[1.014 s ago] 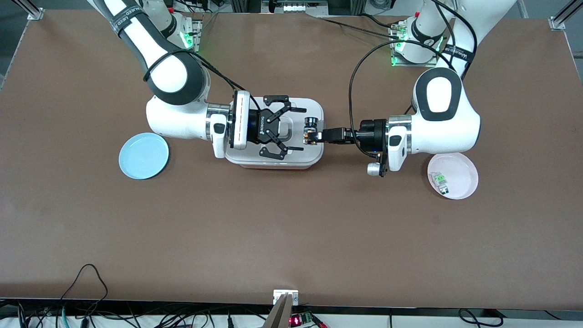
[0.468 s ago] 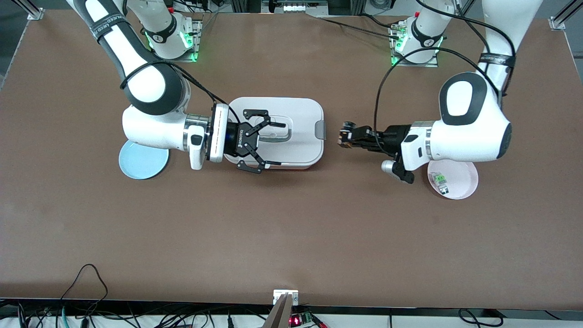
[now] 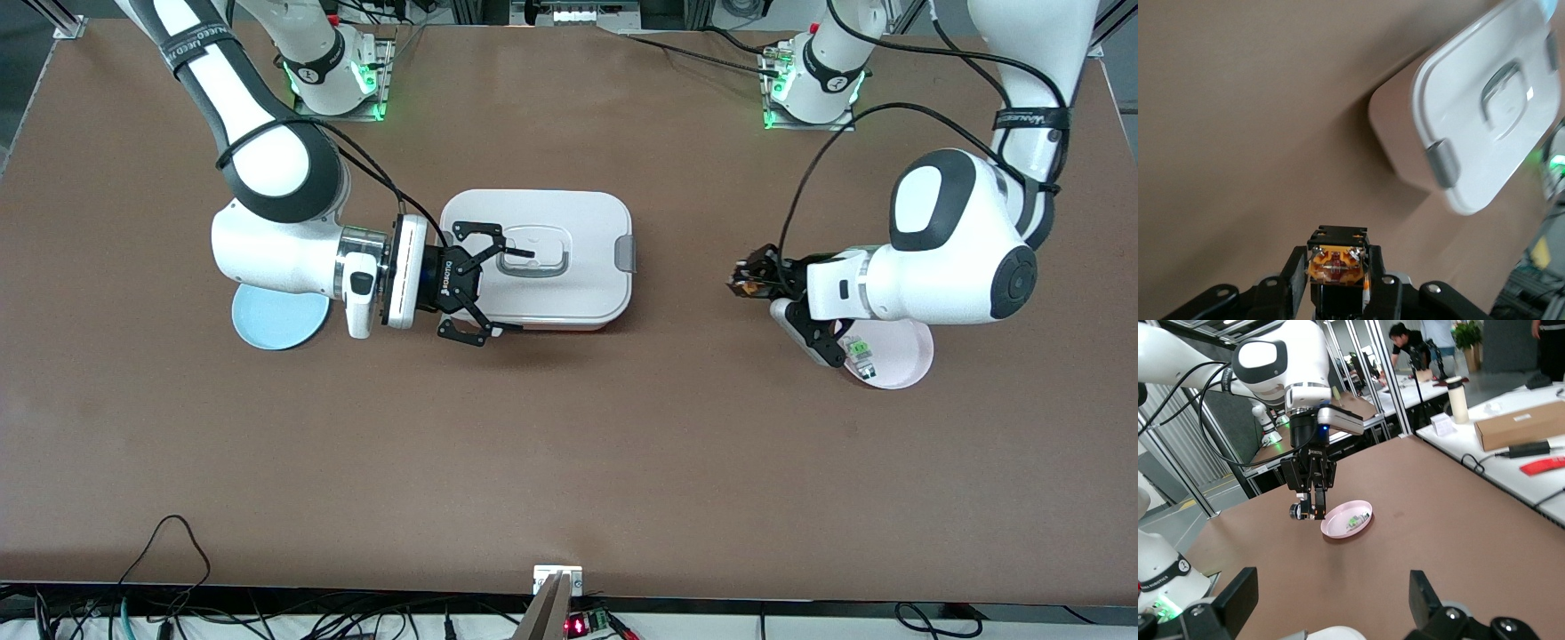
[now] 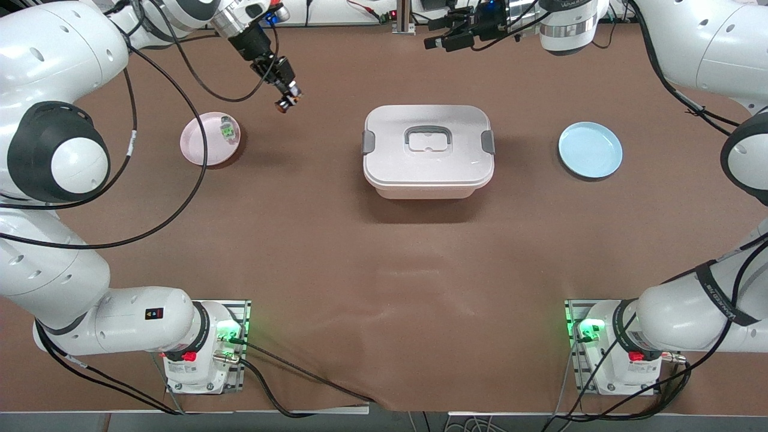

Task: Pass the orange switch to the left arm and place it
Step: 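Lower the switch onto the pink plate while the right gripper retracts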

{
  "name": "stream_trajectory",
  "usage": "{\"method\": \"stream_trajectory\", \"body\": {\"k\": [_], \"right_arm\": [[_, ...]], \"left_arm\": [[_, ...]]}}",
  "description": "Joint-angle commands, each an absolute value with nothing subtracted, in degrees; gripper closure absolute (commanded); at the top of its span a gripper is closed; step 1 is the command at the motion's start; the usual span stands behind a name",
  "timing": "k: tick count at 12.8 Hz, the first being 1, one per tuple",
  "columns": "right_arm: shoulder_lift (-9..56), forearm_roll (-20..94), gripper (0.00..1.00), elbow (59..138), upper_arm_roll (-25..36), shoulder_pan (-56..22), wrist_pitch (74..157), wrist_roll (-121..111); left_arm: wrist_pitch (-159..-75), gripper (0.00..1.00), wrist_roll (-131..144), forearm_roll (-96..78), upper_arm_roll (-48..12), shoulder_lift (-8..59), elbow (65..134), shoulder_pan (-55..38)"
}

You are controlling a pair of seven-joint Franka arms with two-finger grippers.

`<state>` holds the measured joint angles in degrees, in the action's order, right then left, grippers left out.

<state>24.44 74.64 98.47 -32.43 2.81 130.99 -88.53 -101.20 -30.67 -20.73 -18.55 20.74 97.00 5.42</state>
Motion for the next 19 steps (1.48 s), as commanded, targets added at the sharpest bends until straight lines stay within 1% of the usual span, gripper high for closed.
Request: {"method": "stream_trajectory", "body": {"k": [1,4,5,8,9,10,12,14,15,19], "right_arm": [[21.2,69.2,0.0,99.9,-32.5,4.7,130.7,-75.7],[19.9,55.2,0.0,99.2,-29.9,6.0,130.9,-57.3],[19.3,51.6,0.0,99.2,-29.5,6.1,130.8,-51.6],[18.3,35.7,0.0,99.3,-29.4,6.1,130.5,-32.8],[17.6,29.1,0.0,99.6,-29.4,6.1,129.5,-25.8],[16.9,24.1,0.0,99.4,-29.4,6.1,126.3,-20.9],[15.8,16.2,0.0,99.3,-28.7,6.1,123.5,-12.8],[14.8,13.3,0.0,99.3,-27.2,6.1,119.5,-11.3],[14.2,12.8,0.0,99.3,-25.2,6.1,118.0,-11.3],[10.8,11.6,0.0,99.1,-21.9,6.1,109.1,-6.8]], "left_arm": [[-99.5,1.0,-39.3,-9.0,-18.7,21.4,96.1,6.2],[-100.7,1.0,-50.3,5.9,-18.7,23.3,96.2,9.8],[-102.5,1.0,-53.8,8.8,-18.7,23.7,96.8,11.5],[-113.1,1.0,-63.0,13.9,-18.6,25.9,101.1,17.4],[-116.5,1.0,-64.6,15.2,-18.6,26.1,103.2,18.9],[-119.7,1.0,-66.1,17.0,-18.6,26.5,105.1,19.9],[-124.9,1.0,-68.9,18.5,-18.6,27.6,107.0,22.7],[-129.2,1.0,-73.0,18.7,-18.7,30.8,107.2,24.9],[-130.2,1.0,-73.8,18.7,-18.7,31.6,107.2,24.8],[-130.5,1.0,-73.9,18.7,-19.0,33.6,107.9,24.8]]}}
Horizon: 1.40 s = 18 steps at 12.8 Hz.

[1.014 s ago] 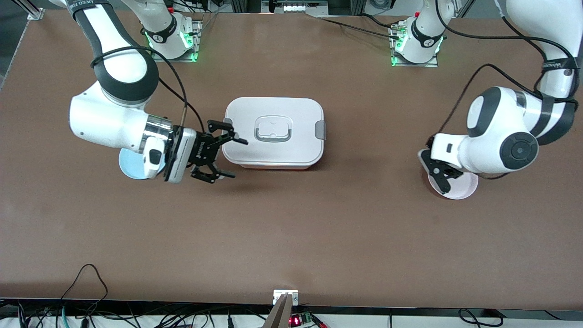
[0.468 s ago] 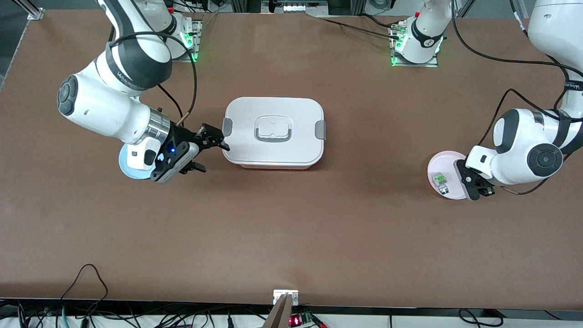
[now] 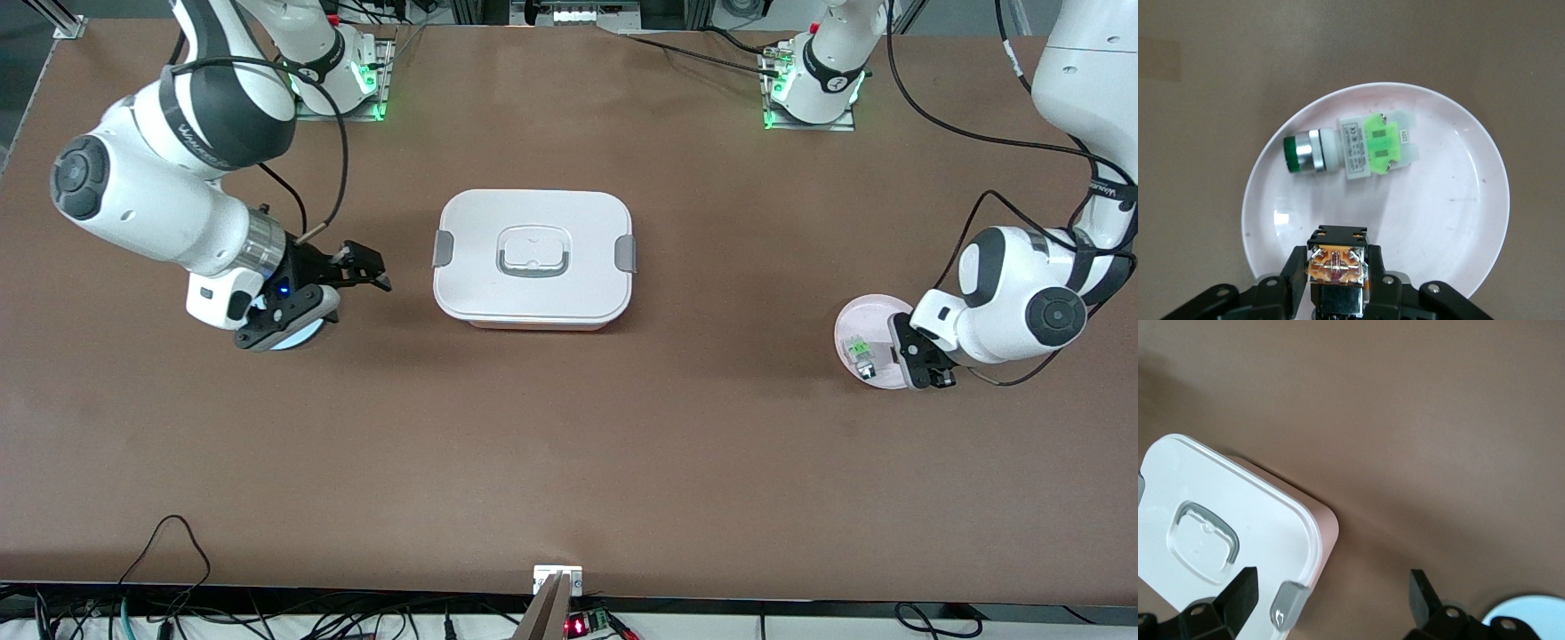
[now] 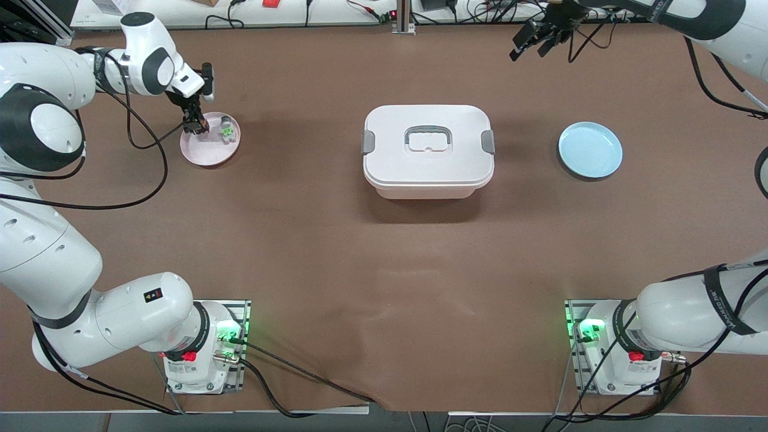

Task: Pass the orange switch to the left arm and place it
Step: 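Lower the switch onto the pink plate while the right gripper retracts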

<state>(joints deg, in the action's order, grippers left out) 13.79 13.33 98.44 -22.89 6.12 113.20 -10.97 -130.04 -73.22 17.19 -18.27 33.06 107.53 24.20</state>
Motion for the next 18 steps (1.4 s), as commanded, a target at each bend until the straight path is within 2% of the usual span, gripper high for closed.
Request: {"method": "stream_trajectory", "body": {"k": [1,2,3,4,7,11,15,18], "right_arm": [[9.8,9.2,0.0,98.7,-21.7,6.1,105.9,-4.2],[9.2,5.3,0.0,97.4,-21.7,6.1,102.0,-1.3],[8.5,1.4,0.0,95.8,-21.8,6.0,98.1,2.1],[8.3,-1.4,0.0,94.0,-22.0,5.9,94.5,5.4],[8.3,-7.6,0.0,87.5,-22.0,5.6,84.1,6.9],[8.6,-12.9,0.0,81.8,-19.1,7.6,83.1,6.5],[8.2,-9.4,0.0,82.0,-8.8,7.5,85.9,7.6],[6.9,-3.6,0.0,82.4,2.3,3.1,87.4,4.1]], "left_arm": [[-130.5,0.99,-73.9,18.7,-19.0,33.8,108.1,24.9],[-130.4,0.87,-73.9,18.7,-19.1,33.8,108.1,24.8],[-130.3,0.21,-74.0,18.7,-19.2,33.8,108.2,24.9],[-129.9,0.0,-74.1,18.7,-19.2,33.4,108.1,24.9],[-127.5,0.0,-73.8,18.6,-19.7,30.5,107.3,24.6],[-114.2,0.0,-61.1,17.0,-23.3,22.8,105.8,24.7],[-91.5,0.0,-45.1,16.3,-27.2,21.8,89.7,24.5],[-79.8,0.0,-31.7,15.9,-31.2,21.7,80.4,24.4]]}}
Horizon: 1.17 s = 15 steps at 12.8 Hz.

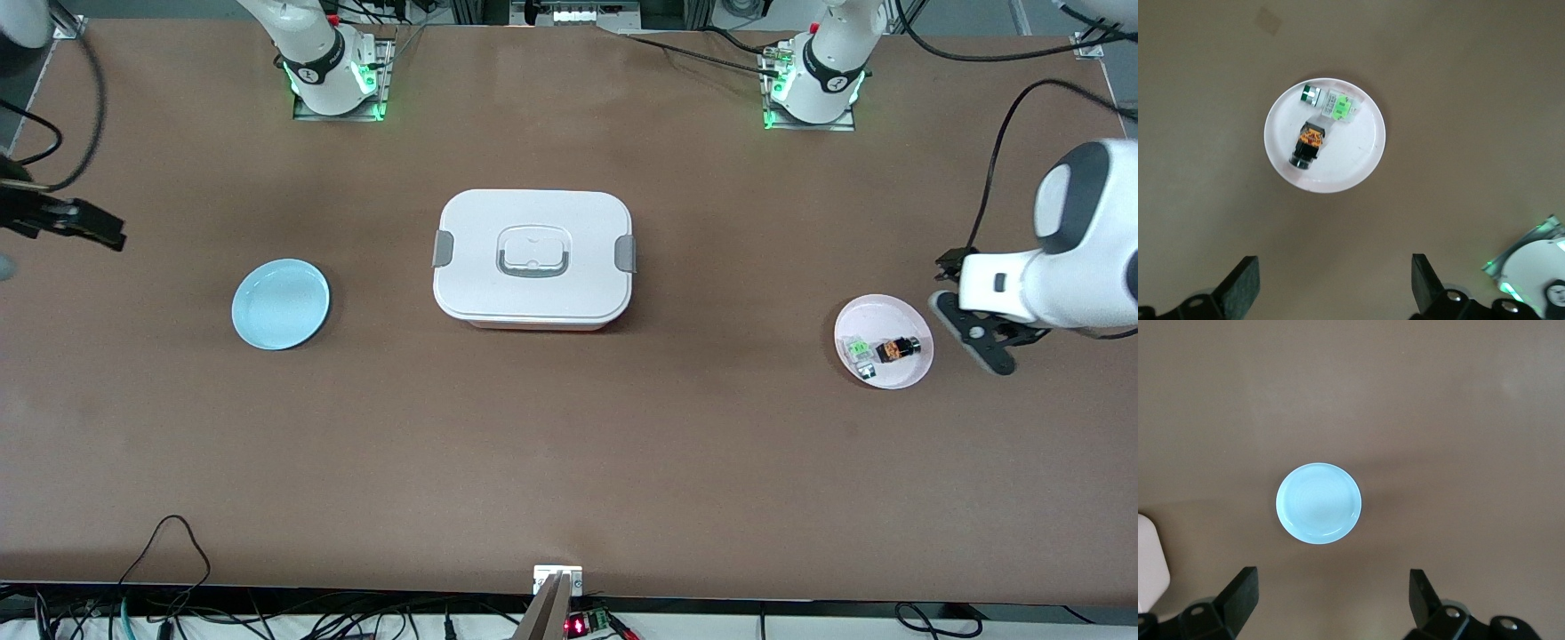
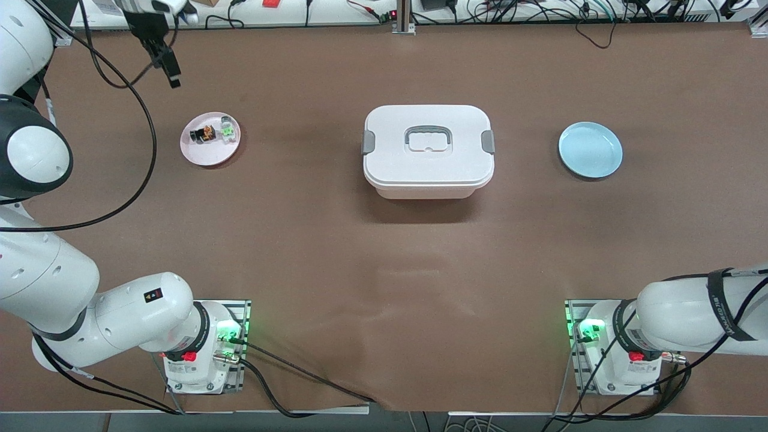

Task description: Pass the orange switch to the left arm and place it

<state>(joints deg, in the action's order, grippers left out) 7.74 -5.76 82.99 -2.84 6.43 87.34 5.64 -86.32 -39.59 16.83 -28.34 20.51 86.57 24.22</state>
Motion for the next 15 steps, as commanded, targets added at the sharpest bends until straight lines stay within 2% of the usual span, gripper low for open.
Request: {"method": "stream_trajectory", "body": {"k": [1,3,5,6,8,9,12,13,15], "right_arm": [[6.5,-4.2,0.0,82.4,2.5,2.9,86.8,1.4],[5.6,-4.5,0.0,82.5,2.2,2.9,84.9,1.1],[3.0,-4.4,0.0,85.2,1.2,2.9,83.8,2.0],[1.0,-3.8,0.0,88.6,1.1,2.9,86.4,2.0],[-3.1,-4.0,0.0,95.1,1.1,2.9,90.4,1.9],[-4.1,-4.0,0.0,96.6,1.1,2.9,90.9,1.8],[-4.3,-4.0,0.0,95.9,1.2,2.9,89.1,1.0],[-4.2,-4.0,0.0,94.9,1.1,2.9,88.9,1.1],[-3.9,-3.2,0.0,94.7,1.3,2.9,89.6,1.1]], "left_arm": [[-76.1,0.0,-26.8,16.1,-33.2,21.6,78.0,24.4],[-68.1,0.0,-16.2,15.9,-36.0,21.4,73.7,24.4],[-66.5,0.0,-10.0,15.6,-36.0,21.2,70.6,24.0],[-68.2,0.0,-8.8,14.6,-33.4,19.0,71.5,21.2],[-73.9,0.0,-5.6,9.4,-23.8,14.9,76.5,15.9],[-79.9,0.0,-3.6,4.0,-19.3,11.8,81.3,14.8],[-93.5,0.0,-1.6,-1.1,-4.7,2.9,93.7,3.3],[-95.2,0.0,-1.5,-1.1,-3.0,0.5,96.3,1.1],[-95.0,0.0,0.6,-0.4,-3.2,-0.3,96.9,0.6]]}}
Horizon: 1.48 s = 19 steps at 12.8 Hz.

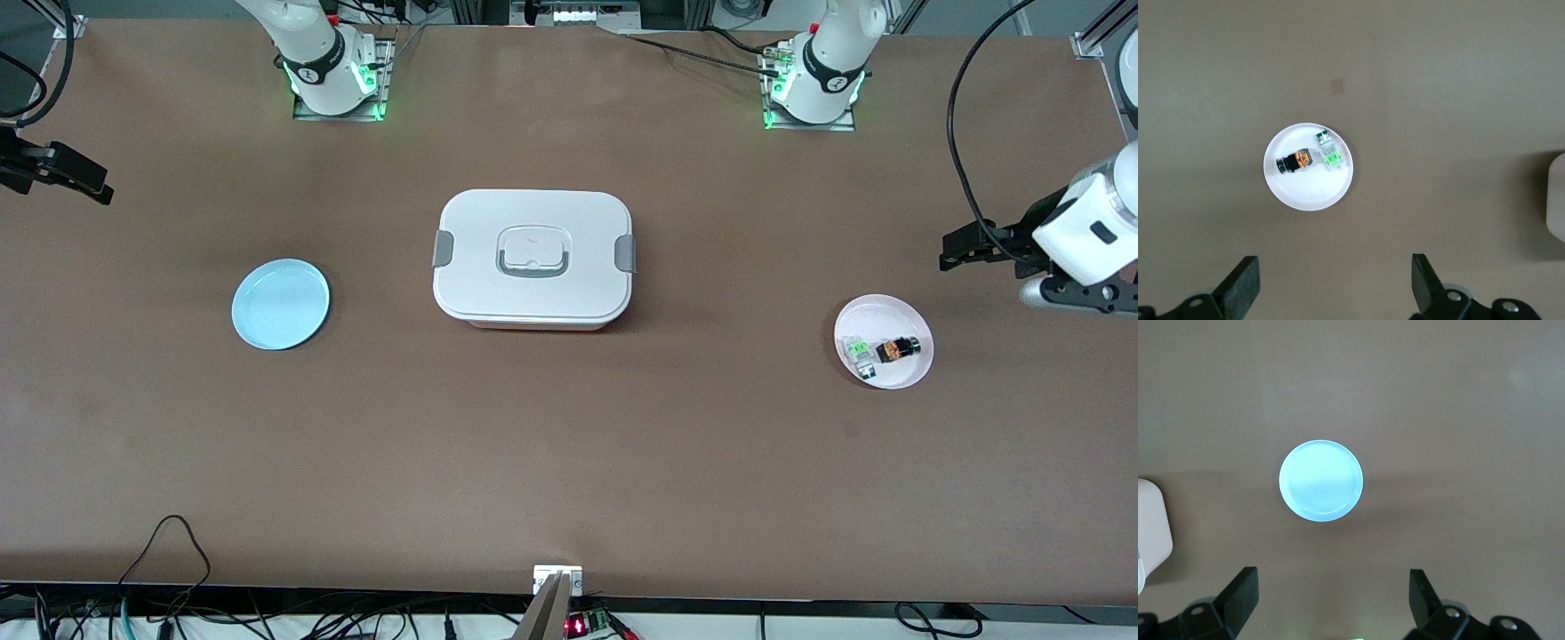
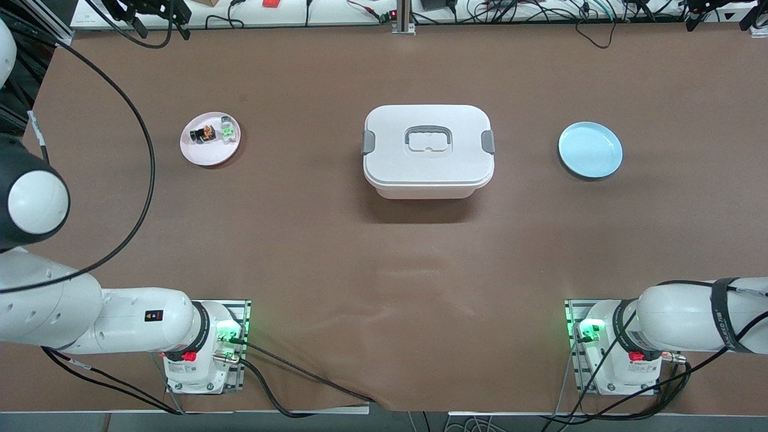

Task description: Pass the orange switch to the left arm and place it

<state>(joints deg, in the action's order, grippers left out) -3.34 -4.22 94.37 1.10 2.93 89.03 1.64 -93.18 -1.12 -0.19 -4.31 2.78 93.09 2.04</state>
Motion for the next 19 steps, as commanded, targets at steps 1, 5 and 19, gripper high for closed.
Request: {"method": "stream_trajectory", "body": {"k": [1,5,19], "right_arm": [[-3.9,0.5,0.0,94.0,1.8,3.1,89.0,2.1],[-4.2,-0.1,0.0,93.4,1.1,3.0,87.5,1.0],[-4.4,-0.1,0.0,92.7,0.1,3.0,83.4,0.9]], "left_arm": [[-94.9,0.0,0.9,0.5,-3.5,-0.1,96.7,0.6],[-95.4,0.0,2.2,2.7,-4.2,0.3,96.2,0.5],[-97.6,0.0,5.8,2.2,-5.4,-5.4,103.9,1.5]]}}
